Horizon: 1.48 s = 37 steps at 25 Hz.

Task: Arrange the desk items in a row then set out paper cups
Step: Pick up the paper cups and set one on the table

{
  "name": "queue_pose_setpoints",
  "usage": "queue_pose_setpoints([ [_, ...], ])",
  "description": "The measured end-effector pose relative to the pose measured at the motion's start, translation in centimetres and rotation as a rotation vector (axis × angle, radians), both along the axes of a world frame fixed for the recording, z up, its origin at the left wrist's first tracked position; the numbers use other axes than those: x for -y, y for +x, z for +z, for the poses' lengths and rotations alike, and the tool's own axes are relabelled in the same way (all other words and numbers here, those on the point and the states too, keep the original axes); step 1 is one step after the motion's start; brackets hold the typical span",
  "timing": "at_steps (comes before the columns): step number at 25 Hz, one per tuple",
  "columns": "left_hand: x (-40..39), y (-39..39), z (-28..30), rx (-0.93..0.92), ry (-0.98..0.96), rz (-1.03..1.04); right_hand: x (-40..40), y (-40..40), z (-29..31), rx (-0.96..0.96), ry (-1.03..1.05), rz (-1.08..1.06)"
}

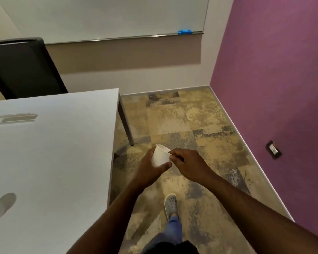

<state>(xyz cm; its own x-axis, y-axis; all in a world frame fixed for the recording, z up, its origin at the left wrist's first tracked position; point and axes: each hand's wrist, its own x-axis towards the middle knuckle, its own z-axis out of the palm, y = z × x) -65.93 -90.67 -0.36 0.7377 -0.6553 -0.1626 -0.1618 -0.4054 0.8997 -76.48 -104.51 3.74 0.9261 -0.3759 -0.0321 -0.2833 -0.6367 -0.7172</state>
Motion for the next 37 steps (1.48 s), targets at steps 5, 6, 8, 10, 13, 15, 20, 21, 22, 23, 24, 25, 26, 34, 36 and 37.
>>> queue_pose_setpoints([
  [5,9.8,9.9,0.2,-0.04,-0.034,0.008,9.8,9.8,1.0,-0.028,-0.053,0.02],
  [6,11.3,11.8,0.4,-0.039,-0.028,0.012,11.4,11.7,1.3,-0.03,-0.048,0.015],
  [8,14.2,15.8,1.0,-0.04,-0.024,0.031,14.4,15.9,1.7,-0.023,-0.038,0.018],
  [10,16.2,19.3,1.1,-0.046,-0.021,0.065,16.7,19.7,1.8,-0.01,-0.004,0.013],
  [13,18.2,24.3,0.8,-0.058,-0.019,0.139,19.6,25.9,0.9,0.0,0.059,-0.011],
  [15,19.3,27.5,0.3,-0.072,-0.028,0.214,21.2,30.4,0.0,-0.023,0.093,-0.01],
  [20,21.1,36.5,-0.6,-0.126,-0.021,0.419,24.6,43.5,-1.7,-0.073,0.157,0.233],
  [21,21.5,38.2,-0.5,-0.136,-0.004,0.464,25.1,46.0,-1.7,-0.081,0.145,0.295],
  [22,21.9,40.1,-0.4,-0.135,0.016,0.52,25.7,48.8,-1.8,-0.087,0.134,0.357],
  [23,22.3,41.7,-0.2,-0.133,0.047,0.574,26.2,51.2,-1.8,-0.094,0.125,0.412],
  [24,22.6,43.2,0.0,-0.133,0.08,0.628,26.5,53.5,-1.7,-0.099,0.118,0.463],
  [25,22.8,44.7,0.4,-0.14,0.109,0.69,26.6,56.0,-1.4,-0.1,0.109,0.522],
  [26,23.0,45.9,0.5,-0.149,0.129,0.756,26.6,58.2,-1.1,-0.096,0.101,0.578],
  [34,18.0,54.2,-0.7,-0.207,0.168,1.196,20.0,73.0,-1.4,-0.121,0.077,0.979],
  [36,15.7,55.7,-1.8,-0.247,0.212,1.288,17.8,76.0,-2.2,-0.126,0.068,1.016],
  [37,14.3,56.2,-2.5,-0.277,0.232,1.325,16.6,77.5,-2.5,-0.134,0.055,1.04],
])
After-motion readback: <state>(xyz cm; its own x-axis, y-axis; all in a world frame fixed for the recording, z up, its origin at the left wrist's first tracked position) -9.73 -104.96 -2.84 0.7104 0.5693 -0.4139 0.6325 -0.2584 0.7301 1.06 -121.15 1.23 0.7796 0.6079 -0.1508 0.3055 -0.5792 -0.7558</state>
